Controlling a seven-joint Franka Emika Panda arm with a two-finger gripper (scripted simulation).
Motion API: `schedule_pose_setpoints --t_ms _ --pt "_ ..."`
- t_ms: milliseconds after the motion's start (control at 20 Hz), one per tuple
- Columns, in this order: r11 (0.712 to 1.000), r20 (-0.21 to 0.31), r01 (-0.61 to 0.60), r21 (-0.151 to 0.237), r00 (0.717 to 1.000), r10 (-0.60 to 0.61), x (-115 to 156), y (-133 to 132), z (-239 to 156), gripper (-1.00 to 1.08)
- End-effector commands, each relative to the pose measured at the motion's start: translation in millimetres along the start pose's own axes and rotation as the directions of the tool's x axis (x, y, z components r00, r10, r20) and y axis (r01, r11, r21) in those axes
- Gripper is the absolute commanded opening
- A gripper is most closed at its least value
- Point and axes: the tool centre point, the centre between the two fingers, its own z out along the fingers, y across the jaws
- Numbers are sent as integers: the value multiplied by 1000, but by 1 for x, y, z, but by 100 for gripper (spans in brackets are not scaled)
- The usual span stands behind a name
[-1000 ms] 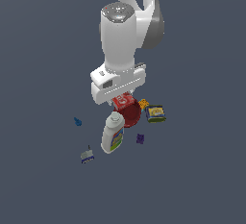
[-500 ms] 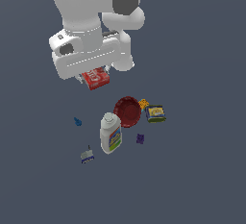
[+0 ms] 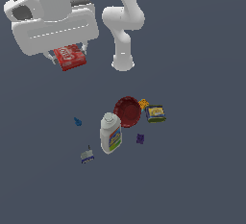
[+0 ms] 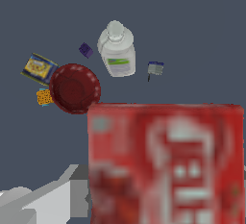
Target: Pick up a designated object from a clutter of objects.
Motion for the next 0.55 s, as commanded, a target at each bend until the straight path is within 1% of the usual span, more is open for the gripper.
schedule_pose_setpoints --t_ms 0,250,500 --pt "1000 1 1 0 1000 -1 -6 8 -10 -100" --pt "1000 2 1 0 1000 -1 -12 15 -19 -100" --pt "1000 2 1 0 1000 -1 -10 15 -18 -100"
